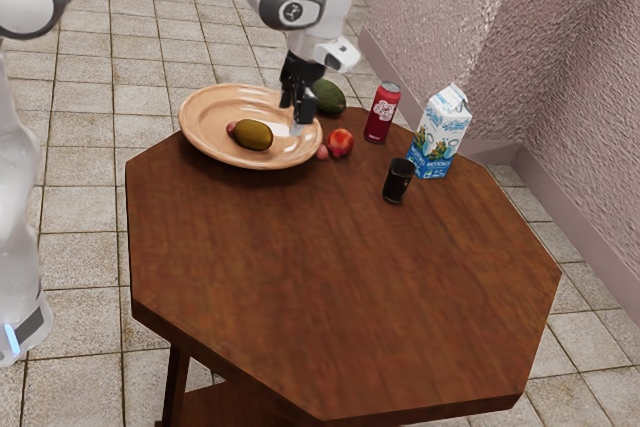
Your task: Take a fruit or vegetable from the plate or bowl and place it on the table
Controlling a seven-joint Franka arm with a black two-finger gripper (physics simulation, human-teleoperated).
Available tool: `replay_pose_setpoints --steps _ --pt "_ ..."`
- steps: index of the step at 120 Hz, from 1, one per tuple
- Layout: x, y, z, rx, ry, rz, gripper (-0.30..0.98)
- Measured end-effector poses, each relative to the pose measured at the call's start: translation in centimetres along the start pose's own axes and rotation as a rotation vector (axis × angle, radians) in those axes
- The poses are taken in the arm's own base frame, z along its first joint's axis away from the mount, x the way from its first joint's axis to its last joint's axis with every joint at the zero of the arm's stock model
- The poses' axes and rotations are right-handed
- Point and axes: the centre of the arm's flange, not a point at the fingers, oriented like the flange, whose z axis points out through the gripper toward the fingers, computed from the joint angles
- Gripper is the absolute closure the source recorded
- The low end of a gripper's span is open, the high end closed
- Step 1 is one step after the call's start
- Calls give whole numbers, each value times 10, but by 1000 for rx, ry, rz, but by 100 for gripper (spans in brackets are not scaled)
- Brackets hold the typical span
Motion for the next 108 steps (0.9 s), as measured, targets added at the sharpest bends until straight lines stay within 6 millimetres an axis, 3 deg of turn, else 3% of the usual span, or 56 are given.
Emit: replay_pose_setpoints --steps 15,29,44,55,80,108 --pt "-12 -3 9 -12 7 7 2" --pt "-22 -4 -1 -15 42 58 2" --pt "-33 14 -1 -34 59 132 2" --pt "-44 -1 -2 -101 101 180 2" --pt "-38 -4 17 -73 64 246 2" --pt "-45 -15 29 -68 39 283 2"
